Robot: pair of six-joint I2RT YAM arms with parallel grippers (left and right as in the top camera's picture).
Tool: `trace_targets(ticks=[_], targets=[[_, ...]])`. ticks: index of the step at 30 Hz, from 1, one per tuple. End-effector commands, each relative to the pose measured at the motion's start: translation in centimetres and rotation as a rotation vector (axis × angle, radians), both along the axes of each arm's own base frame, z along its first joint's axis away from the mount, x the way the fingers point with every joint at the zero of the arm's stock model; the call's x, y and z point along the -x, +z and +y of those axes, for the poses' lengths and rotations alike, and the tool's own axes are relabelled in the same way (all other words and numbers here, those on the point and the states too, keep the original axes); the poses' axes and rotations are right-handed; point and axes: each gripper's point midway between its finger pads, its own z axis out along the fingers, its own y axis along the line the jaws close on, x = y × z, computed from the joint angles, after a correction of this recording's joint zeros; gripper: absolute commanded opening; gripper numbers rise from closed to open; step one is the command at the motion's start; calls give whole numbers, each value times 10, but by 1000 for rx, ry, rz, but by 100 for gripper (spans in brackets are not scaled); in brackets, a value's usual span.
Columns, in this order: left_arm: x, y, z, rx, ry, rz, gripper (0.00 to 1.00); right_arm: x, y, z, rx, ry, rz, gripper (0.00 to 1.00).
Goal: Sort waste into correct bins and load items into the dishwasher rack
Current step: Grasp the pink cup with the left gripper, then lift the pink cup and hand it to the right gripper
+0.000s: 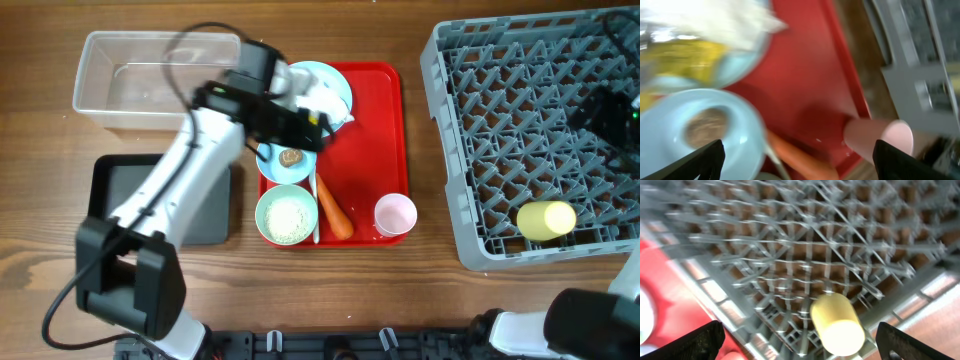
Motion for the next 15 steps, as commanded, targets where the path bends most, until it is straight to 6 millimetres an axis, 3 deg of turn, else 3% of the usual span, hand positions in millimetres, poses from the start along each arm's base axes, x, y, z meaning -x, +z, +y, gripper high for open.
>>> trace_targets(ticks=[1,3,5,10,11,12,13,14,15], targets=[[40,-5,-51,-33,-256,-54,93,-18,9,31,-4,139,-52,100],[58,-10,-75,-20,-248,-5,88,-33,13,47,12,196,-94,100],[71,-30,-88,-59,-262,42,85,-41,16,53,20,217,-119,100],[98,-80,-105,-141,-322,147,80,-39,15,53,19,218,-113,100],[104,-89,-108,-156,-337,165,67,-39,15,54,18,218,-111,100],[105,-94,-109,-166,-340,167,45,-39,15,54,18,218,-111,100],[104,-94,-108,-172,-332,165,30,-39,15,54,19,218,-111,100],[101,-95,-106,-179,-324,157,22,-39,15,53,19,218,-111,100],[100,-95,-106,-178,-320,157,20,-39,15,54,18,218,-111,100]])
